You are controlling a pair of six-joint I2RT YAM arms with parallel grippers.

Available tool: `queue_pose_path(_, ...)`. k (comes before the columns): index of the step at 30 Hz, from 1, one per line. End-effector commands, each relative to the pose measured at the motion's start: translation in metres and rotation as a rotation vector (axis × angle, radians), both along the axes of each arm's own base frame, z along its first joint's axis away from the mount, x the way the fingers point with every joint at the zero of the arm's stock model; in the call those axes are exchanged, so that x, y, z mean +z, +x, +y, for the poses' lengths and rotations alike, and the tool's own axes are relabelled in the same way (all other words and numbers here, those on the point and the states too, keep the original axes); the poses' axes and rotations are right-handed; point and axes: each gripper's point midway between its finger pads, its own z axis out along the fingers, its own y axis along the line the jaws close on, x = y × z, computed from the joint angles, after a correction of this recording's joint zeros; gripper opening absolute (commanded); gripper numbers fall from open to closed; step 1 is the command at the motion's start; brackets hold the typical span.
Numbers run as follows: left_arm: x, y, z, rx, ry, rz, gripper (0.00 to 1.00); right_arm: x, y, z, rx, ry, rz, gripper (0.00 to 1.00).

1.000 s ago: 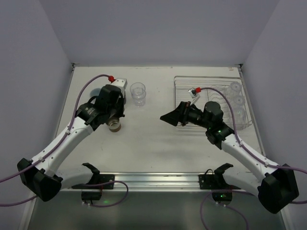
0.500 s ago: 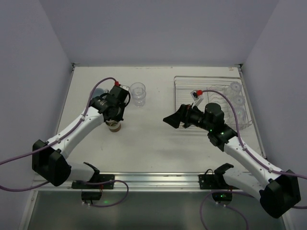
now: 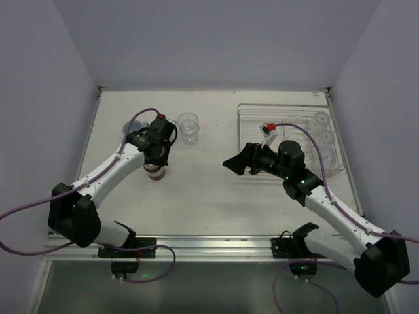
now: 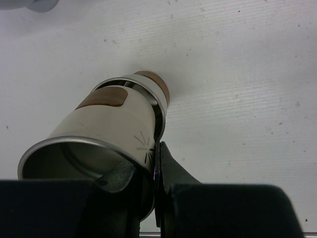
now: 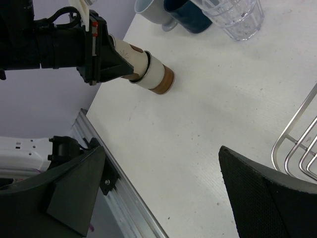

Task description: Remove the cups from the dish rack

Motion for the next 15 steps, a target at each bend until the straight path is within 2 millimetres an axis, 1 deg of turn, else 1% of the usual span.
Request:
queue_pose_path(1, -0.004, 0.005, -0.001, -0.038, -0.010, -0.003, 0.04, -0.003, 0.004, 0.000, -0.008, -0.014, -0.010, 0.99)
queue_pose_path(5, -0.010, 0.005, -0.002, -0.041, -0.013, 0.015, 0.10, -0.003, 0.004, 0.002, 0.005, -0.007, -0.011, 0.99)
queue_pose_path(8, -0.014, 0.005, -0.002, -0.042, -0.009, 0.026, 0.18, -0.004, 0.005, 0.001, -0.001, -0.007, -0.014, 0.99)
queue_pose_path(9, -0.015, 0.005, -0.002, -0.039, -0.009, 0.026, 0.25, -0.003, 0.005, 0.001, -0.001, -0.007, -0.015, 0.99)
queue_pose_path(12, -0.011, 0.008, -0.001, -0.030, -0.006, 0.006, 0.38, -0.004, 0.006, 0.001, -0.006, -0.009, -0.013, 0.99)
queue_pose_path(15, -0.007, 0.012, 0.000, -0.018, -0.003, -0.020, 0.47, -0.005, 0.006, 0.001, -0.008, -0.009, -0.008, 0.99)
